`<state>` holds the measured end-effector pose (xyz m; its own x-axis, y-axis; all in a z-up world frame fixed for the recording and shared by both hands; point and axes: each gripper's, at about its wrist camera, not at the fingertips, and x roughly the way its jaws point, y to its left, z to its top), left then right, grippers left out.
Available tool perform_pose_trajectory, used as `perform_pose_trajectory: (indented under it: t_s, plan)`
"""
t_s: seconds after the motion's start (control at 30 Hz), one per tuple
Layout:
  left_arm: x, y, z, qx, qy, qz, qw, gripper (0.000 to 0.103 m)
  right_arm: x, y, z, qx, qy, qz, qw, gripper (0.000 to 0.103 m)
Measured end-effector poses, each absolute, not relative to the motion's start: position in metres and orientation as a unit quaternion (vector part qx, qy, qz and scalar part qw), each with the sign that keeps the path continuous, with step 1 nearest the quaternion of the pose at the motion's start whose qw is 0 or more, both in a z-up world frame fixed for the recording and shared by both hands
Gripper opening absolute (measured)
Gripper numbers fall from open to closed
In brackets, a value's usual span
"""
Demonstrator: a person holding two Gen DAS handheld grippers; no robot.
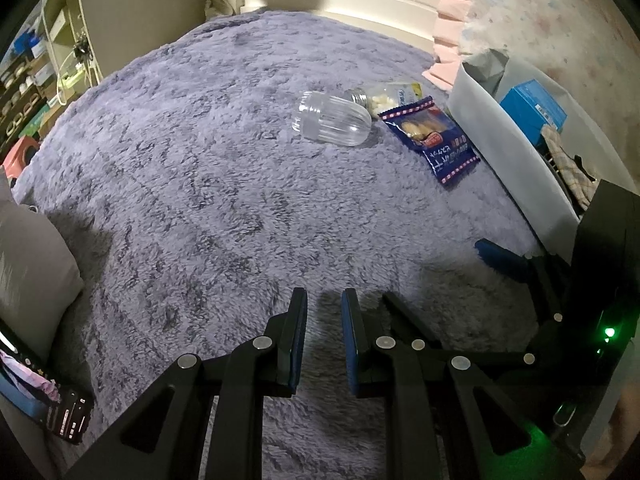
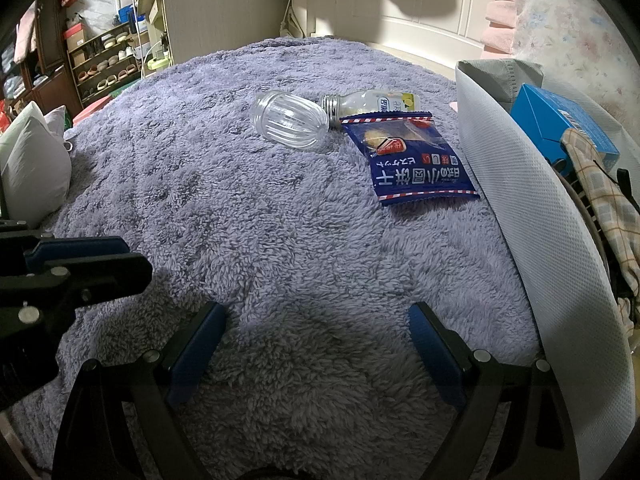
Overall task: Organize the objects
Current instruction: 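Move the right gripper back over the clear bottle on the blanket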
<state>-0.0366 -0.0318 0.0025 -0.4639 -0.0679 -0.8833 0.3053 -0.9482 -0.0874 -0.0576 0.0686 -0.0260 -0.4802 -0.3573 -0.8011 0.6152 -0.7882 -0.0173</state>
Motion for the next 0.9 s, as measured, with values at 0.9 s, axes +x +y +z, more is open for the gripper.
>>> perform_pose_trajectory:
  t_s: [0.9]
  plan:
    - [-0.0336, -0.0319, 0.0115, 0.499, 0.141, -0.849, 0.105, 0.016, -0.0628, 0.0632, -0.0286, 0.439, 0.129, -0.838, 0.298, 0.103]
